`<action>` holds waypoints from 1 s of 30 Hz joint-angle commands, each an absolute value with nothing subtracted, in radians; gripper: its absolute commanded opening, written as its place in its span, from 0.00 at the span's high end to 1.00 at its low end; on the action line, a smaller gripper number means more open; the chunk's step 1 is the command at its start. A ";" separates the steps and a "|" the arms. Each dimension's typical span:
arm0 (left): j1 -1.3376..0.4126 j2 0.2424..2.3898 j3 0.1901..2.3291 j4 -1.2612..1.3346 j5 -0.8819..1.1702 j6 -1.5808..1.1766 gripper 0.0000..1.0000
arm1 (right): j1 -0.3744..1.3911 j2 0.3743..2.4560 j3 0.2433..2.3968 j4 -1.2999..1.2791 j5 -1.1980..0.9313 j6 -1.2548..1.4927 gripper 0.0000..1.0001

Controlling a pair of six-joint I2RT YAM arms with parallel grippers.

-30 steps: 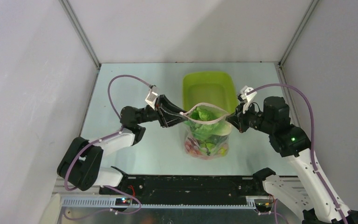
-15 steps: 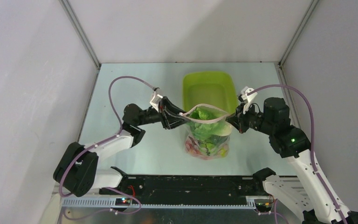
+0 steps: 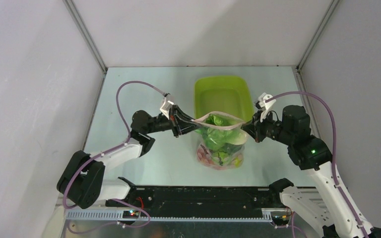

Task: Place the food in the zip-top bag and seal the zipper
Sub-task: Adjust the zipper food storage bag at the center of the board.

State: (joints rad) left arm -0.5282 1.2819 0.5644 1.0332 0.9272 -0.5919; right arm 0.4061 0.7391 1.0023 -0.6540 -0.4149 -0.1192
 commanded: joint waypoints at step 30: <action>-0.692 0.984 0.893 0.104 0.750 -0.020 1.00 | 0.377 0.629 1.037 -0.437 -0.649 -0.308 0.11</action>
